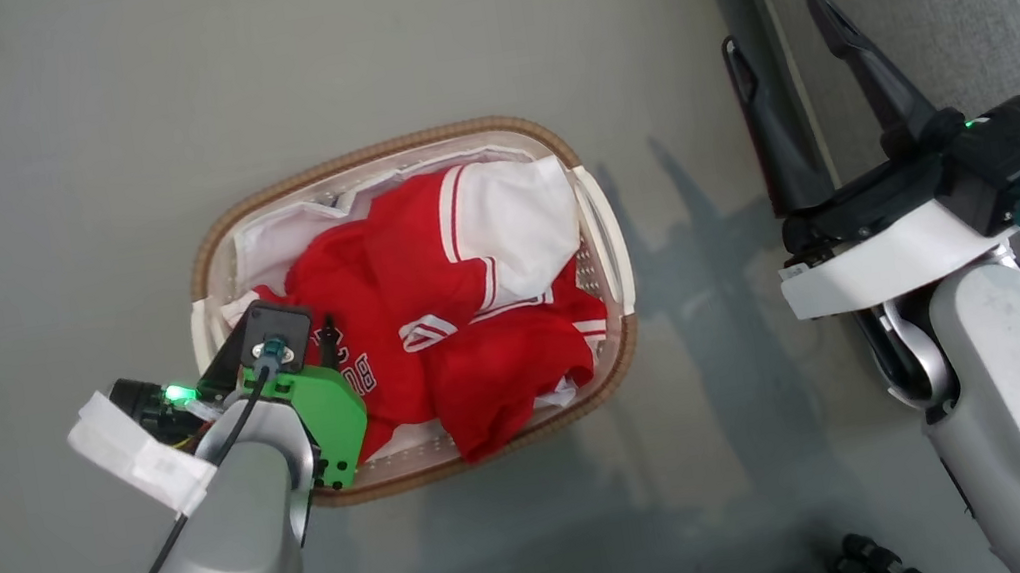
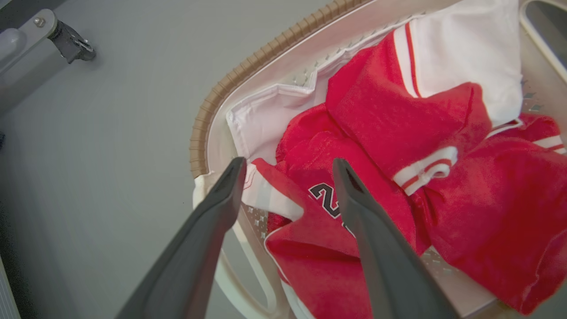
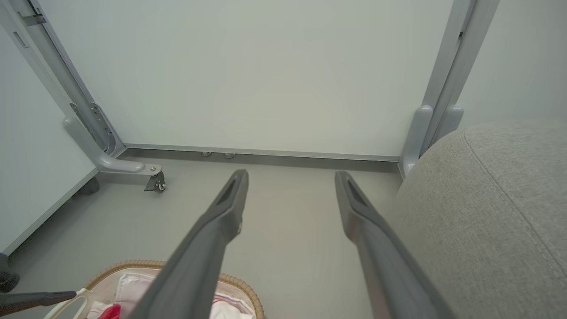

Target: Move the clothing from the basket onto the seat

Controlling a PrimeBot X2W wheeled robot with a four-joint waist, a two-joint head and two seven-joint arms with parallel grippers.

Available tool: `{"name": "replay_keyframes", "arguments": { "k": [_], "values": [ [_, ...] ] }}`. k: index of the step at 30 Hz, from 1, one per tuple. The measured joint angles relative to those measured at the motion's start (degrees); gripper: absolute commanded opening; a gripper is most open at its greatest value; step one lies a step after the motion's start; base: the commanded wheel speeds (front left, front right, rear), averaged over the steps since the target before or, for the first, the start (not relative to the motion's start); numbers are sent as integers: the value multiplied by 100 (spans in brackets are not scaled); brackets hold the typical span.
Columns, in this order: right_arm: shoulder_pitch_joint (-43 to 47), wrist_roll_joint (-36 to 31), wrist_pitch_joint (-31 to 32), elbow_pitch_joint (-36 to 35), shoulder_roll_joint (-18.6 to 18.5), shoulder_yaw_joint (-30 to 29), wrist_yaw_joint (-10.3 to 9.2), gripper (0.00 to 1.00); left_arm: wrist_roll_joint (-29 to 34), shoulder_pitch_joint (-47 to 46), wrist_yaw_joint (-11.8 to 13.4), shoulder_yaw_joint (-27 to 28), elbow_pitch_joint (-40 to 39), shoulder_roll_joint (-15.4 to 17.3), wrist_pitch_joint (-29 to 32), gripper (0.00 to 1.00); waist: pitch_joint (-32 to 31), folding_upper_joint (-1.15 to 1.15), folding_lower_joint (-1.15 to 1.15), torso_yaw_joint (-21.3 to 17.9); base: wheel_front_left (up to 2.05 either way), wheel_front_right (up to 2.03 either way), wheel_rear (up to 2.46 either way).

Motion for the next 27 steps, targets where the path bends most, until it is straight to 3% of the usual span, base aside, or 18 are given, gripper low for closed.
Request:
{"name": "replay_keyframes", "arguments": {
  "k": [5,13,24,25,26,27],
  "values": [
    [-83,40,0,18,42,127,0,100,160,-447,193,-166,601,96,508,100,398,0,0,-263,0,0,0],
    [-78,79,0,87,167,279,0,100,316,-741,547,-316,880,303,1584,100,784,0,0,-700,0,0,0],
    [-91,191,0,101,305,526,0,100,446,-922,410,-627,946,509,2681,100,1085,0,-1,-1024,0,0,0],
    [-101,193,0,96,314,548,0,100,463,-941,375,-671,947,536,2794,93,1110,0,-1,-1046,0,0,0],
    [-107,204,0,96,323,559,0,100,502,-955,339,-714,949,547,2884,64,1131,0,-1,-1070,0,0,0],
    [-110,223,0,93,326,567,0,100,516,-959,324,-738,951,557,2943,47,1144,0,-1,-1088,0,0,0]
  ]
}}
